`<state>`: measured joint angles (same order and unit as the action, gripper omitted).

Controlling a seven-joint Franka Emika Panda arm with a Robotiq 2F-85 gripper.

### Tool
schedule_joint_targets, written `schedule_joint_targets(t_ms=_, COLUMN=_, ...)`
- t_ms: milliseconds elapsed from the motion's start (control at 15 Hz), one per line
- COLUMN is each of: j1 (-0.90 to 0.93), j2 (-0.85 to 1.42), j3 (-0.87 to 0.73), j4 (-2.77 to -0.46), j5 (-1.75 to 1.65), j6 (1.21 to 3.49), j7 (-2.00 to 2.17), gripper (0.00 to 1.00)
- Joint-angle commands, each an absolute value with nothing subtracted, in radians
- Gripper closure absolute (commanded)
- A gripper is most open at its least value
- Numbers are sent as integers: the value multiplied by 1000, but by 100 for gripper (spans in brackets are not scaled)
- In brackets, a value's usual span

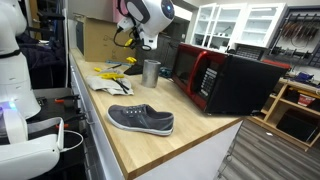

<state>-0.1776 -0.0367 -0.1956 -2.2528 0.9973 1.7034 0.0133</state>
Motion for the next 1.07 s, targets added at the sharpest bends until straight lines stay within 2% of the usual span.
schedule_joint_targets(t_ms=0, j1=-200, j2=-5, j3=-212, j4=-2208, j5=1064, j6=1692, j7=69, gripper=98)
schedule_joint_targets(t_ms=1000, j1=-237, j2=241, j3=-219, j4=-2096, j5=1360, j6=1543, j7=30, gripper=98)
